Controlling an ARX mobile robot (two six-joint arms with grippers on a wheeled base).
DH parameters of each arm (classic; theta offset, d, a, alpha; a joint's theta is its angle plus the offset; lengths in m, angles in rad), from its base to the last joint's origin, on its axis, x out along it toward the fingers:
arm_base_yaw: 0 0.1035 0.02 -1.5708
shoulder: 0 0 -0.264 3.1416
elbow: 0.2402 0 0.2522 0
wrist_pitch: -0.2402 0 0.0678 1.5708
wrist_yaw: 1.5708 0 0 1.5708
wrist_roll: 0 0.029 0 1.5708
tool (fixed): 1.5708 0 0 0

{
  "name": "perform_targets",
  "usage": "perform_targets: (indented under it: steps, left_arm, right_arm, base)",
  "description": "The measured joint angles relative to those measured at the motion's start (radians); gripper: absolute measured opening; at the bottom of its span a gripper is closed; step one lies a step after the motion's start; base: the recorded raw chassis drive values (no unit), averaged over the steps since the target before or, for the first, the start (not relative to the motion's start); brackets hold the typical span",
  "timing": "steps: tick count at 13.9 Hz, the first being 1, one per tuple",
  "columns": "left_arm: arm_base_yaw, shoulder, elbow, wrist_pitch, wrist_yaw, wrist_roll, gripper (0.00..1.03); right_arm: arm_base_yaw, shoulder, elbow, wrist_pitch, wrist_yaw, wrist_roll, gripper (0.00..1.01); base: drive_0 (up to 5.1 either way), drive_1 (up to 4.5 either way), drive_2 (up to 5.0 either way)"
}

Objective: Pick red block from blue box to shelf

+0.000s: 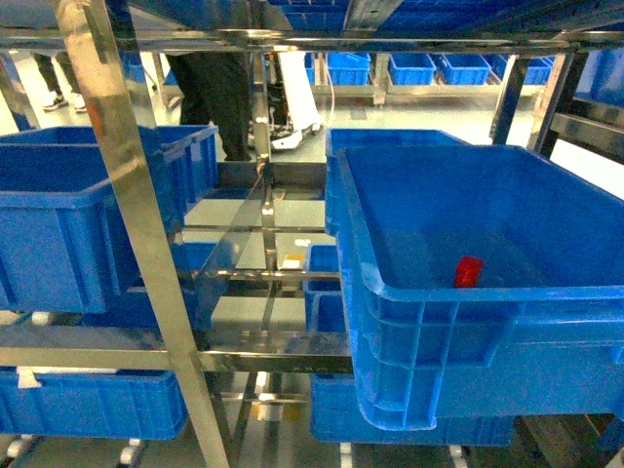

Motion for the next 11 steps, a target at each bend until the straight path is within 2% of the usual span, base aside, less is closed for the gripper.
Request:
perform_targets:
  steps: [5,11]
  left_arm:
    - [0.0,0.0,0.0,0.0,0.0,0.0,0.98]
    - [0.0,0.0,0.0,0.0,0.0,0.0,0.98]
  right_arm:
    - [0.0,-0.283,-0.029,-0.244,-0.002,0.0,0.02]
    - [0.0,-0.529,-0.029,-0.474,-0.002,0.0,0.02]
  base:
    - [0.0,0.0,0.0]
    - [0.0,0.0,0.0]
